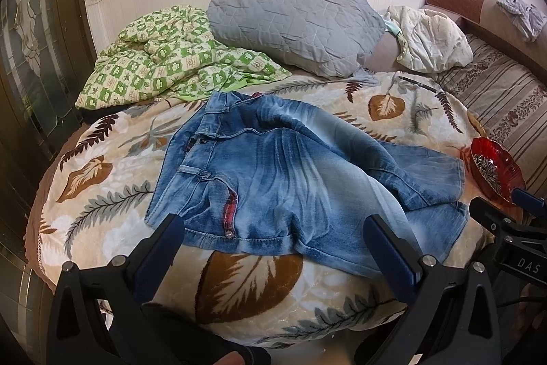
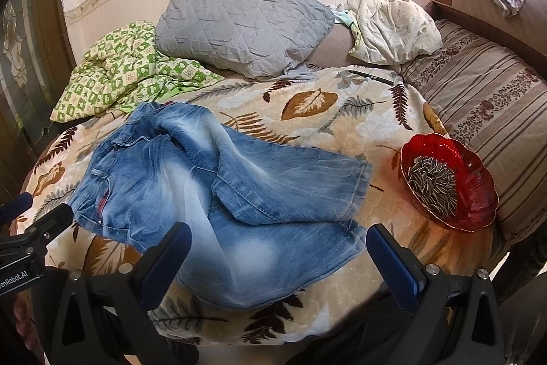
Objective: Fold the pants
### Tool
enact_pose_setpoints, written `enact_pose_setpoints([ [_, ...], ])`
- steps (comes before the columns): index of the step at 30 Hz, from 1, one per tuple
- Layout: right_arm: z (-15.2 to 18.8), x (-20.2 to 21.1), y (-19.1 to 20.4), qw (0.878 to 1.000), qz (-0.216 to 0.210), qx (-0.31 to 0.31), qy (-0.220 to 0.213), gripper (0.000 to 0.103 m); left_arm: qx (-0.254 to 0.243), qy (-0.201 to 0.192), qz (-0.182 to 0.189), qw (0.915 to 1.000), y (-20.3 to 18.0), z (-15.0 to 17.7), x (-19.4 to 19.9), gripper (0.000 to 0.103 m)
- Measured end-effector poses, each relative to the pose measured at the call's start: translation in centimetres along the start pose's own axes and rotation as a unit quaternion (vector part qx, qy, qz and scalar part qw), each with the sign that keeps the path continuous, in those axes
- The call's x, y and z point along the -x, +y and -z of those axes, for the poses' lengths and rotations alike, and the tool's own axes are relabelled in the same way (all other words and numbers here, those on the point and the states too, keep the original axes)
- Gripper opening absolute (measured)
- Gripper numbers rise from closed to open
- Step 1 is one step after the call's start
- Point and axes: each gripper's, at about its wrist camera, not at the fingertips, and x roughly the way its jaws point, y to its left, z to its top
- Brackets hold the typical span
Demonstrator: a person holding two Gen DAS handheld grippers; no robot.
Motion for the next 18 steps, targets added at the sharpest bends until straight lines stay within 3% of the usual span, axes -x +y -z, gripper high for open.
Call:
enact_pose_setpoints([
  [18, 0.19, -0.3, -0.06, 1.0, 0.0, -0.004, 0.003, 0.103, -0.003, 0.003, -0.001, 1.0, -0.1, 0.26, -0.06, 0.103],
])
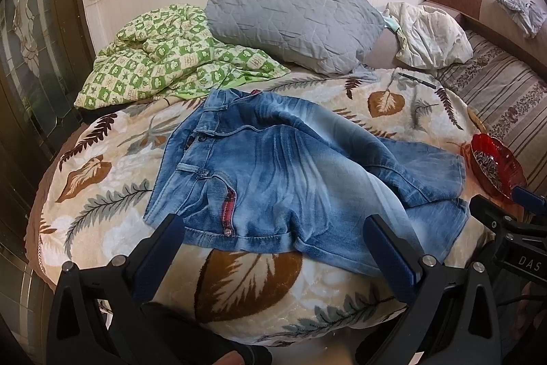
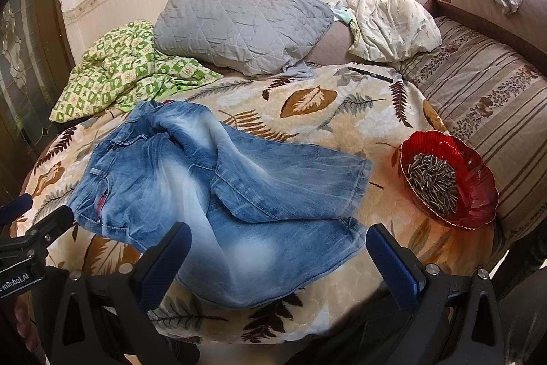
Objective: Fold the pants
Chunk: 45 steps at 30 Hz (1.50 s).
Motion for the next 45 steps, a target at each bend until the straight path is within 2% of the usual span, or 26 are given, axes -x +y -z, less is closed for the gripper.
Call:
enact_pose_setpoints([
  [3, 0.0, -0.3, 0.0, 1.0, -0.008, 0.002, 0.009, 0.103, -0.02, -0.01, 0.02, 0.9996, -0.6, -0.2, 0.1, 0.103],
  [5, -0.1, -0.7, -0.7, 0.999, -0.042, 0.002, 0.024, 0.103, -0.059, -0.027, 0.052, 0.9965, -1.3, -0.7, 0.5, 0.103],
  [8, -0.2, -0.9, -3.3, 0.994, -0.099, -0.042, 0.035, 0.103, -0.16, -0.032, 0.086, 0.9829, -2.9, -1.9, -0.1, 0.103],
  [11, 0.1, -1.2, -6.3, 0.991, -0.097, -0.086, 0.037, 0.103, -0.224, -0.019, 0.106, 0.9688, -4.5, -3.5, -2.4, 0.103],
  [14, 0.3, -1.9, -8.7, 0.984, -0.107, -0.13, 0.05, 0.103, -0.257, 0.01, 0.128, 0.9578, -6.4, -5.1, -5.4, 0.103],
  [16, 0.1, -2.6, -9.4, 0.984, -0.101, -0.136, 0.056, 0.103, -0.287, 0.018, 0.158, 0.9445, -8.0, -6.1, -7.4, 0.103],
  [18, -0.7, -3.4, -10.0, 0.985, -0.087, -0.136, 0.068, 0.103, -0.323, 0.005, 0.172, 0.9307, -9.5, -6.4, -8.3, 0.103],
  [20, -1.5, -4.6, -10.4, 0.984, -0.079, -0.139, 0.08, 0.103, -0.364, -0.002, 0.195, 0.9105, -10.9, -6.8, -9.1, 0.103],
  [23, -2.4, -7.2, -10.8, 0.98, -0.076, -0.153, 0.101, 0.097, -0.42, 0.021, 0.232, 0.8772, -12.5, -7.6, -11.3, 0.103],
  [24, -2.5, -8.0, -11.0, 0.979, -0.075, -0.159, 0.104, 0.092, -0.428, 0.027, 0.244, 0.8698, -12.7, -7.8, -11.8, 0.103],
  [27, -2.8, -10.5, -11.5, 0.975, -0.067, -0.177, 0.121, 0.082, -0.441, 0.045, 0.271, 0.8547, -13.6, -8.3, -13.6, 0.103],
  [28, -2.9, -11.5, -11.6, 0.973, -0.062, -0.182, 0.13, 0.08, -0.449, 0.05, 0.279, 0.8475, -14.0, -8.3, -14.3, 0.103],
  [30, -2.8, -12.6, -11.5, 0.971, -0.061, -0.185, 0.141, 0.079, -0.455, 0.064, 0.288, 0.84, -14.2, -8.1, -15.3, 0.103],
  [32, -2.5, -13.9, -11.5, 0.969, -0.056, -0.188, 0.154, 0.078, -0.449, 0.087, 0.296, 0.8384, -14.3, -8.1, -16.5, 0.103],
  [34, -2.2, -14.9, -11.6, 0.966, -0.055, -0.192, 0.162, 0.073, -0.422, 0.121, 0.308, 0.8439, -14.5, -8.2, -17.8, 0.101],
  [35, -2.1, -15.3, -11.6, 0.966, -0.056, -0.193, 0.165, 0.071, -0.408, 0.136, 0.312, 0.847, -14.4, -8.1, -18.3, 0.094],
  [36, -2.1, -15.7, -11.5, 0.965, -0.059, -0.193, 0.167, 0.059, -0.396, 0.149, 0.314, 0.8499, -14.4, -8.0, -18.8, 0.08],
  [37, -2.0, -16.0, -11.4, 0.965, -0.067, -0.191, 0.167, 0.04, -0.388, 0.16, 0.313, 0.8519, -14.4, -7.9, -19.2, 0.059],
  [39, -2.0, -16.4, -11.1, 0.966, -0.075, -0.18, 0.167, 0.033, -0.367, 0.184, 0.299, 0.8616, -14.1, -7.7, -19.9, 0.029],
  [42, -2.5, -15.7, -10.9, 0.972, -0.086, -0.163, 0.149, 0.02, -0.334, 0.19, 0.3, 0.8733, -13.3, -8.6, -19.5, 0.015],
  [45, -3.7, -14.3, -11.1, 0.974, -0.103, -0.159, 0.127, 0.018, -0.31, 0.169, 0.311, 0.8825, -12.9, -10.2, -17.7, 0.008],
])
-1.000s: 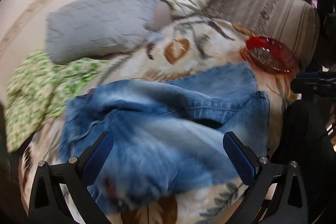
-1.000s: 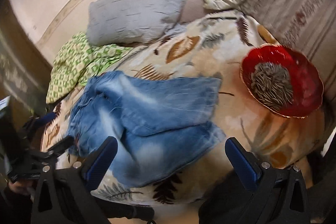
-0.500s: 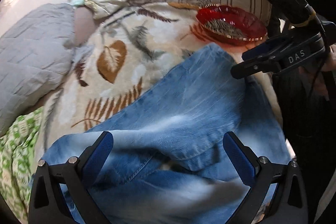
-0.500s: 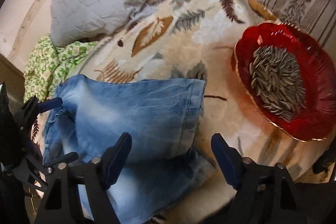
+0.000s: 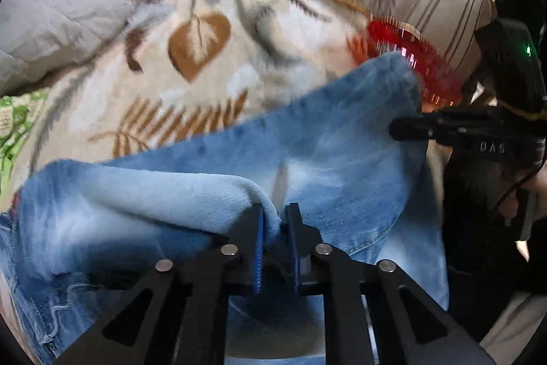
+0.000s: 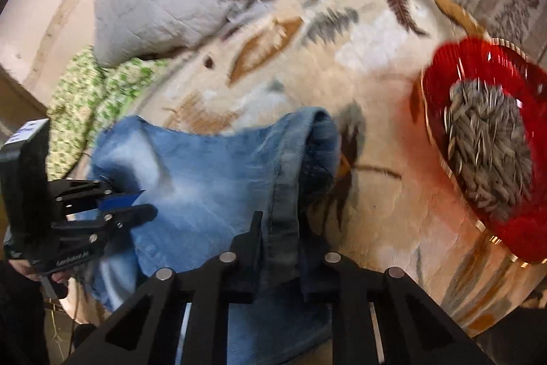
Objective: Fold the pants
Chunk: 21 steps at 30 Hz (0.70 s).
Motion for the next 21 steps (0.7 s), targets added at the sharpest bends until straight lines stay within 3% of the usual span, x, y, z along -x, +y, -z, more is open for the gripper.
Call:
enact_pose_setpoints([
  [4, -2.6, 2.4, 1.2, 0.999, -0.005, 0.039, -0.032, 0.018, 0.012, -0.045, -0.004, 0.9989, -0.1, -2.0, 2.2, 0.006],
  [8, -7.8, 4.9, 2.0, 0.994, 0.009, 0.076, -0.079, 0.018, 0.045, -0.094, -0.014, 0.9945, 1.2, -4.8, 3.0, 0.005],
  [16, -20.2, 3.5, 3.3, 0.982, 0.064, 0.125, -0.124, 0.018, 0.133, -0.188, -0.042, 0.9721, 6.0, -10.0, 1.7, 0.005],
  [18, -21.8, 2.3, 3.3, 0.981, 0.074, 0.127, -0.126, 0.018, 0.145, -0.191, -0.047, 0.9697, 7.0, -10.8, 0.4, 0.005],
  [21, -23.3, -0.7, 1.9, 0.984, 0.089, 0.114, -0.099, 0.017, 0.143, -0.165, -0.068, 0.9736, 7.4, -11.6, -2.5, 0.005],
])
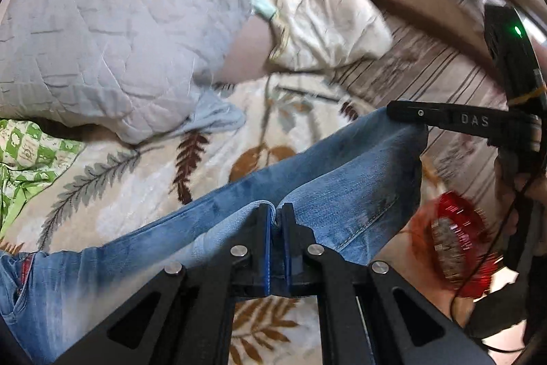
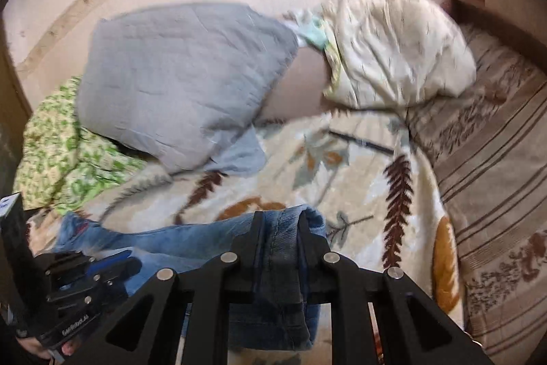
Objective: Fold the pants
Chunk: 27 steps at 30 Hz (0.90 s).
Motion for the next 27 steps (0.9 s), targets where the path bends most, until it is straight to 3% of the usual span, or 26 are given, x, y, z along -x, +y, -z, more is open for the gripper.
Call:
enact_pose_setpoints([
  [2, 0.6, -2.8, -0.6, 0.999, 0.013, -0.007, 0.038, 0.018, -0.016, 0.045, -0.006, 0.9988, -0.6, 1.0, -2.3, 0.007],
  [3, 1.2, -4.1, -1.0, 0.998, 0.019, -0.006, 0.063, 0.019, -0.028, 0.088, -0.013, 0.9956, -1.0, 1.6, -3.9, 0.017],
  [4, 1.8, -5.5, -1.3, 0.995, 0.029, -0.004, 0.094, 0.019, -0.038, 0.116, -0.027, 0.9922, -1.3, 2.1, -5.0, 0.046],
  [6, 2.9, -6.4, -1.9, 0.992, 0.044, 0.004, 0.121, 0.027, -0.056, 0.122, -0.068, 0.9885, -2.0, 2.8, -5.3, 0.088],
  [8, 3.8, -5.6, -2.2, 0.991, 0.043, 0.007, 0.124, 0.059, -0.049, 0.087, -0.066, 0.9927, -2.2, 2.7, -3.1, 0.089],
  [9, 4.1, -4.5, -2.2, 0.993, 0.038, 0.009, 0.115, 0.082, -0.046, 0.084, -0.06, 0.9936, -2.3, 2.6, -2.1, 0.09],
  [14, 6.1, 4.1, -0.8, 0.998, 0.008, 0.04, 0.046, 0.084, -0.071, 0.075, -0.029, 0.9942, -3.0, 3.6, 4.0, 0.098],
  [19, 11.2, 13.8, 0.7, 0.996, -0.065, 0.046, -0.027, 0.086, -0.141, 0.087, -0.008, 0.9862, -4.7, 6.9, 8.1, 0.098],
  [23, 16.4, 16.4, 1.2, 0.991, -0.128, 0.035, 0.01, 0.088, -0.187, 0.108, -0.002, 0.9763, -6.2, 9.2, 8.5, 0.098],
  [27, 21.7, 15.0, 1.5, 0.992, -0.097, 0.037, 0.079, 0.088, -0.168, 0.121, 0.021, 0.9782, -7.1, 9.8, 7.1, 0.098],
])
